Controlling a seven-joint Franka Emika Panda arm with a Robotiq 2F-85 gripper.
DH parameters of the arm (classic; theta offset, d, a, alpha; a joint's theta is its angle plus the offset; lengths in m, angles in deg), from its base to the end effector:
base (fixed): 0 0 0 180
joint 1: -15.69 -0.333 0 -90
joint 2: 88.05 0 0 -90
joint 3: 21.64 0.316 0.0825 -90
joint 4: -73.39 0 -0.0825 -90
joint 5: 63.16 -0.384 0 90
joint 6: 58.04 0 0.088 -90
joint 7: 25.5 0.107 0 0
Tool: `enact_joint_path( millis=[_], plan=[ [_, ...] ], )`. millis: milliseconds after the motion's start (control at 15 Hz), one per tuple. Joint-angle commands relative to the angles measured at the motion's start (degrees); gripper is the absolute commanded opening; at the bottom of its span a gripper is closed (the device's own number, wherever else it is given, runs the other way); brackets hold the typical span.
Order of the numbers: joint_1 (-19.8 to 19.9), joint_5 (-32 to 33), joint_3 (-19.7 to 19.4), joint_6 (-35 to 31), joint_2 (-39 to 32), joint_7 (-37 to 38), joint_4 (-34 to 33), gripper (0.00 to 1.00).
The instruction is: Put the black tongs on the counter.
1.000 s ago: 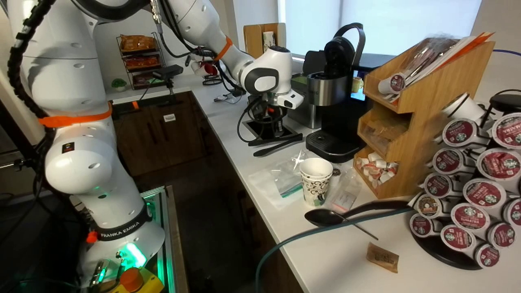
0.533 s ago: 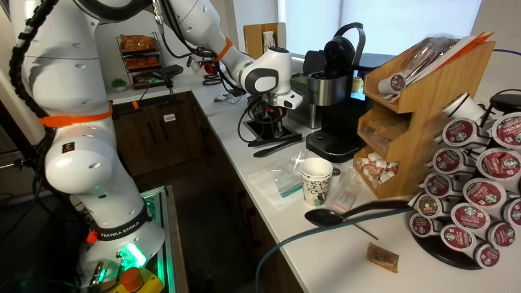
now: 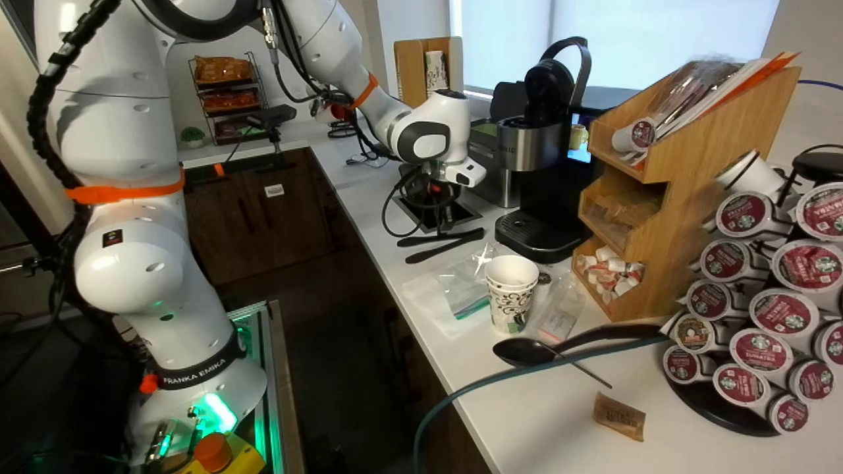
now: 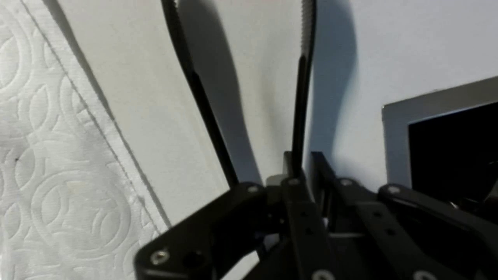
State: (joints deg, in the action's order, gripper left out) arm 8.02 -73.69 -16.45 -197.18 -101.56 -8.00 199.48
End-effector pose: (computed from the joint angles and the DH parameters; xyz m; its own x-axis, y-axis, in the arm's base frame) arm 0.5390 0.1235 0.2749 0.9743 -0.2171 -0.0593 -0.2231 -0.9664 -0.1274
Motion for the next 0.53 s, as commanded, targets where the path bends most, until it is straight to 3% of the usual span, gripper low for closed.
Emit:
enact_joint_path(
  millis=[0, 467],
  plan=[
    [-0.45, 0.69, -0.18, 0.82, 0.53, 1.87, 0.08, 0.44],
    [0.25, -3.08, 1.58, 1.21, 7.63, -3.11, 4.26, 0.97]
  ],
)
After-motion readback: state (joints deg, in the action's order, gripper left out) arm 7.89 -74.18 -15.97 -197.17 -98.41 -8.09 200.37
